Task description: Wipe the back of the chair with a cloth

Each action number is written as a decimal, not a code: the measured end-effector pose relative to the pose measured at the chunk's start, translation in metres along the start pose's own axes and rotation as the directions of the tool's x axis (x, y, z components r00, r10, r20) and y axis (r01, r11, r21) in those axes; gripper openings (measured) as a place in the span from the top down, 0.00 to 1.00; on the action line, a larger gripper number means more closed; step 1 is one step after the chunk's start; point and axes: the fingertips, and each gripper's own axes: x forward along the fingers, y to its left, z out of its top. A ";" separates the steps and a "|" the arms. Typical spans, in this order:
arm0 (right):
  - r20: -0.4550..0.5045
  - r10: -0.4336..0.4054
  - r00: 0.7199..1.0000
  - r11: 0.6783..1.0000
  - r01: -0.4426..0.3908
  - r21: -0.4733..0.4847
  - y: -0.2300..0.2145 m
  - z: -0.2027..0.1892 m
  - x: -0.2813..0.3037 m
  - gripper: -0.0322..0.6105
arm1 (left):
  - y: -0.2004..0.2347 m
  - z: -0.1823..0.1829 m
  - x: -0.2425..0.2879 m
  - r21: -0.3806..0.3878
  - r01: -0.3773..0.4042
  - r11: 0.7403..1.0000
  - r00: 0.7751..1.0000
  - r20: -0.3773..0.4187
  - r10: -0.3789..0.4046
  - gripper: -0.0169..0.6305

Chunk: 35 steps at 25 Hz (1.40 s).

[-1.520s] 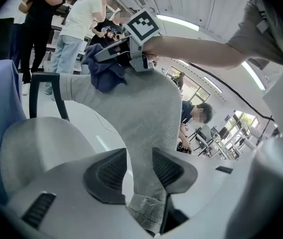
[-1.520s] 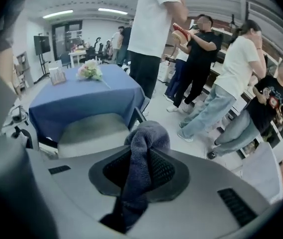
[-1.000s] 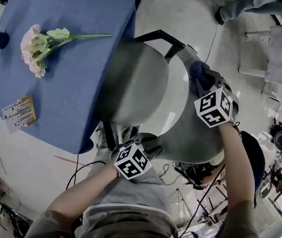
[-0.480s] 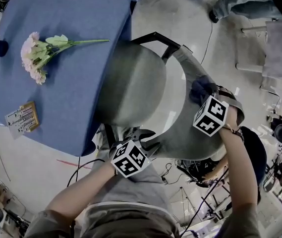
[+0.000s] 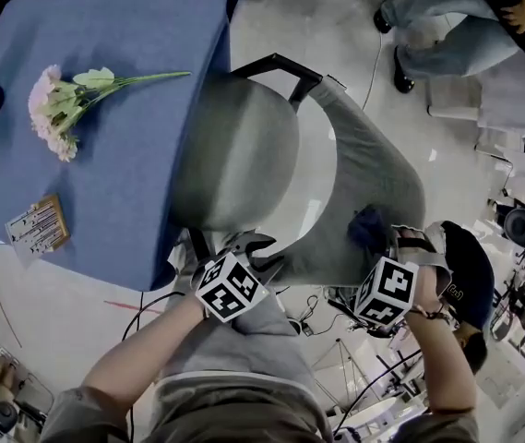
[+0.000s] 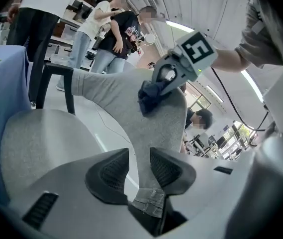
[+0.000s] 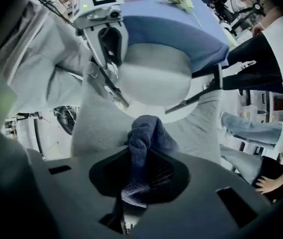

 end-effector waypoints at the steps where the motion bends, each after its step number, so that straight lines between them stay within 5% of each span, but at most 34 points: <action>1: 0.008 0.048 0.999 0.999 -0.048 -0.011 0.020 0.009 -0.001 0.82 | 0.001 -0.001 0.000 0.000 -0.001 1.000 1.000 0.000 0.001 0.75; 5: 0.045 0.230 0.972 0.972 -0.226 -0.070 0.092 0.047 0.005 0.82 | 0.005 -0.003 -0.003 -0.006 -0.001 1.000 1.000 -0.002 0.001 0.79; 10: 0.051 0.219 0.974 0.971 -0.213 -0.106 0.093 0.049 0.015 0.82 | 0.009 -0.006 -0.005 -0.007 -0.005 1.000 1.000 -0.001 0.005 0.87; 14: -0.015 0.069 0.998 0.990 -0.070 -0.123 0.025 0.009 0.018 0.82 | 0.011 -0.009 -0.007 -0.006 -0.014 1.000 1.000 -0.001 0.014 0.91; 21: -0.030 -0.151 0.988 0.987 0.153 0.058 -0.109 -0.017 0.010 0.82 | 0.008 -0.001 -0.011 0.002 -0.020 1.000 1.000 0.009 0.020 0.93; 30: 0.051 -0.401 0.915 0.915 0.403 -0.019 -0.172 0.018 0.027 0.82 | 0.017 -0.005 -0.015 -0.050 -0.032 0.998 0.999 0.016 0.032 0.95; 32: 0.038 -0.407 0.912 0.911 0.409 -0.052 -0.167 0.020 0.033 0.83 | 0.018 -0.006 -0.015 -0.054 -0.030 0.998 0.999 0.018 0.031 0.95; 35: -0.050 -0.270 0.962 0.960 0.265 -0.089 -0.123 0.013 0.046 0.83 | 0.021 -0.006 -0.016 -0.062 -0.030 0.998 0.999 0.023 0.031 0.95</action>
